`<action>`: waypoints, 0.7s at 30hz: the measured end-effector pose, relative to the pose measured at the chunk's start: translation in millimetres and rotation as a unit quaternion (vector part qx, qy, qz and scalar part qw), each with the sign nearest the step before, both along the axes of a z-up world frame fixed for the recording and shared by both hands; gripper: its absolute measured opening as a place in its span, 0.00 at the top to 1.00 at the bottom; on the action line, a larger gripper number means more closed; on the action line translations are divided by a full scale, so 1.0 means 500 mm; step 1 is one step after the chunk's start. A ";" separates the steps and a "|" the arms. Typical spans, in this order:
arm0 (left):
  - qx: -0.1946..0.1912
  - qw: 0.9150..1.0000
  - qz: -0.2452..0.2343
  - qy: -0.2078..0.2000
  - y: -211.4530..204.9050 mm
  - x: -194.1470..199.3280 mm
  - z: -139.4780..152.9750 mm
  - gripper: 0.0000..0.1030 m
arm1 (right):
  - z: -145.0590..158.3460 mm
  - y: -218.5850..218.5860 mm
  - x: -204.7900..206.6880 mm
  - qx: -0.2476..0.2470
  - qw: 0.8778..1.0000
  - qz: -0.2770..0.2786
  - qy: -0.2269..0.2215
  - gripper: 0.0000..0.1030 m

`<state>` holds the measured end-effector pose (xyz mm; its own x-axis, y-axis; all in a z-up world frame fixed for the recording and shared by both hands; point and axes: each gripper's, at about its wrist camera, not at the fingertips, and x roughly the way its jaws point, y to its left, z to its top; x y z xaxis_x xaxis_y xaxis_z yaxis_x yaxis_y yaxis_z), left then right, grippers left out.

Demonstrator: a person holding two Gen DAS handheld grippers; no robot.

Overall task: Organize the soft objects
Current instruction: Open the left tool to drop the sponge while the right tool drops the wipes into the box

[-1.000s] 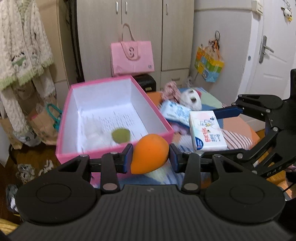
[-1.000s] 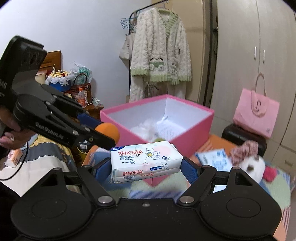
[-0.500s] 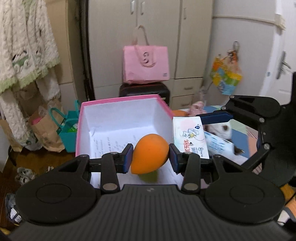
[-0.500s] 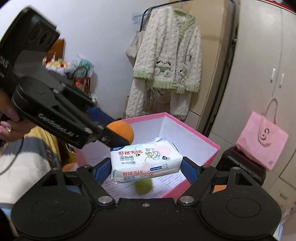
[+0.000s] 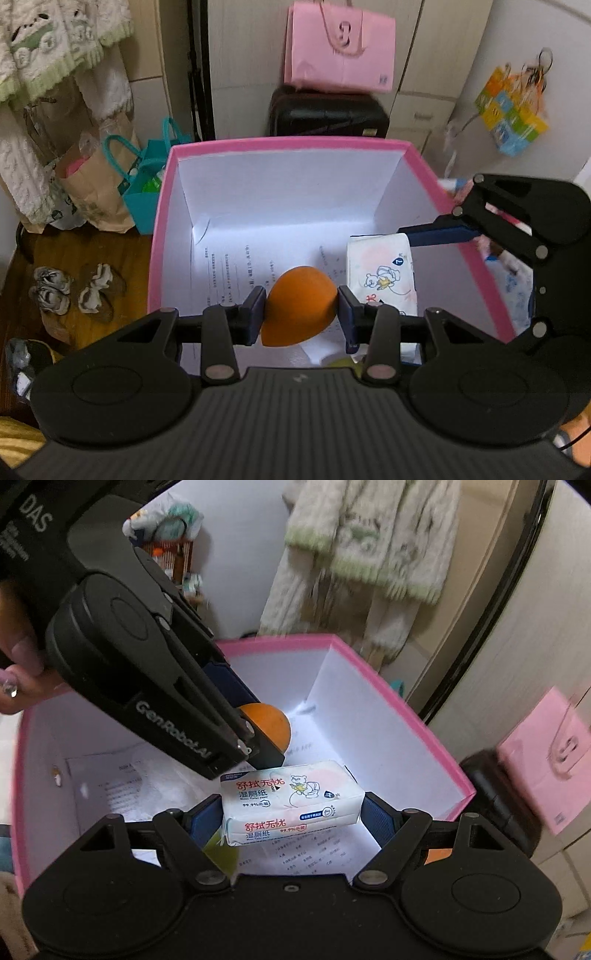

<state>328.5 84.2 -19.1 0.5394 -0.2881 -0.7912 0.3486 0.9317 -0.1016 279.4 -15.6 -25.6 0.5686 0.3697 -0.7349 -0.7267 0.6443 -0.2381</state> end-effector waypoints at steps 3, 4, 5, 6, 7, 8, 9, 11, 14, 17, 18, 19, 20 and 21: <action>0.023 1.000 -0.004 0.002 -0.013 0.006 -0.007 0.61 | -0.011 0.006 0.014 -0.009 1.000 -0.004 0.022 0.18; 0.033 0.999 -0.006 0.000 -0.019 0.005 -0.012 0.61 | -0.014 0.009 0.017 -0.011 1.000 -0.005 0.029 0.18; 0.037 0.999 -0.006 0.002 -0.020 0.007 -0.015 0.62 | -0.017 0.011 0.021 -0.014 0.999 -0.005 0.034 0.18; 0.040 0.999 -0.007 0.005 -0.022 0.009 -0.019 0.62 | -0.021 0.012 0.025 -0.016 0.999 -0.006 0.039 0.18; 0.041 0.999 -0.006 0.010 -0.022 0.011 -0.024 0.62 | -0.026 0.014 0.025 -0.018 0.999 -0.007 0.043 0.18; 0.042 0.999 -0.009 0.015 -0.025 0.013 -0.026 0.62 | -0.029 0.016 0.031 -0.020 0.999 -0.008 0.047 0.18; 0.042 0.999 -0.010 0.019 -0.026 0.015 -0.028 0.61 | -0.033 0.018 0.032 -0.022 0.999 -0.008 0.049 0.18; 0.025 0.999 -0.010 0.034 -0.023 0.020 -0.031 0.59 | -0.039 0.020 0.038 -0.033 0.999 -0.003 0.039 0.17; 0.012 0.999 -0.010 0.047 -0.022 0.014 -0.027 0.57 | -0.041 0.026 0.040 -0.036 0.999 -0.009 0.033 0.16; 0.014 0.999 -0.027 0.033 -0.021 -0.008 -0.012 0.49 | -0.032 0.021 0.039 -0.028 0.999 -0.013 0.030 0.16; 0.012 0.999 -0.027 0.029 -0.018 -0.015 -0.006 0.48 | -0.029 0.018 0.035 -0.024 0.999 -0.013 0.029 0.16; 0.010 0.999 -0.030 0.025 -0.016 -0.024 0.001 0.46 | -0.024 0.015 0.031 -0.021 0.999 -0.015 0.026 0.16; 0.009 0.999 -0.036 0.020 -0.015 -0.033 0.009 0.46 | -0.019 0.012 0.026 -0.017 0.999 -0.017 0.023 0.16; 0.008 0.999 -0.041 0.016 -0.011 -0.042 0.015 0.45 | -0.014 0.009 0.021 -0.015 1.000 -0.018 0.019 0.16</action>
<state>307.5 78.5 -11.4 0.4881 -0.3180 -0.8128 0.4206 0.9017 -0.1002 290.0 -11.2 -32.8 0.5515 0.3274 -0.7672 -0.7129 0.6626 -0.2297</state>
